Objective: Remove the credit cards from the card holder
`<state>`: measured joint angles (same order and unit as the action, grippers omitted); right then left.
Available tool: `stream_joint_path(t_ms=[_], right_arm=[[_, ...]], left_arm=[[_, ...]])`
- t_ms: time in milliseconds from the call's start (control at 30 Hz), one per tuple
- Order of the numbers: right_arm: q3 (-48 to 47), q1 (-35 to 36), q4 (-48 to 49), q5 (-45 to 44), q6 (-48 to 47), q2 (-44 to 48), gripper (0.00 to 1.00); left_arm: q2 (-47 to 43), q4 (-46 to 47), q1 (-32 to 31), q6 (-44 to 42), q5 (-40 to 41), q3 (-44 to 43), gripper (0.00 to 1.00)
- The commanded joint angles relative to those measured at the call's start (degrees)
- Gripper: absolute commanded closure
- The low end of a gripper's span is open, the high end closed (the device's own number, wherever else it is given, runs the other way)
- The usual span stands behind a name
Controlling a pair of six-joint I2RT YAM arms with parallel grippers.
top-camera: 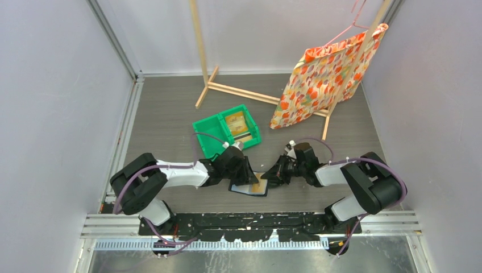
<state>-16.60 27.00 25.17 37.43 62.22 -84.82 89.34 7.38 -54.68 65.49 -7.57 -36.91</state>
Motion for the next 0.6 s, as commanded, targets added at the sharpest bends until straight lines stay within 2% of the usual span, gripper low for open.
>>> stream_joint_path(t_ms=[0,167,233,400,567], right_arm=[[-1.4,0.6,2.8,2.1,-0.2,-0.6,0.99],[-0.6,0.6,8.2,4.2,0.9,-1.8,0.99],[0.0,0.6,12.1,5.5,1.8,-2.9,0.99],[1.3,0.6,28.1,11.3,5.1,-7.3,0.99],[1.9,0.6,43.7,14.0,11.5,-10.9,0.99]], left_arm=[[-5.6,-2.2,1.1,-1.2,-1.1,0.8,0.68],[-12.7,-2.4,3.6,0.2,-3.4,4.3,0.63],[-15.3,0.3,5.4,0.4,-5.6,6.7,0.61],[-19.2,8.2,10.8,3.1,-14.7,11.6,0.59],[-22.9,3.5,10.9,3.9,-16.2,10.2,0.59]])
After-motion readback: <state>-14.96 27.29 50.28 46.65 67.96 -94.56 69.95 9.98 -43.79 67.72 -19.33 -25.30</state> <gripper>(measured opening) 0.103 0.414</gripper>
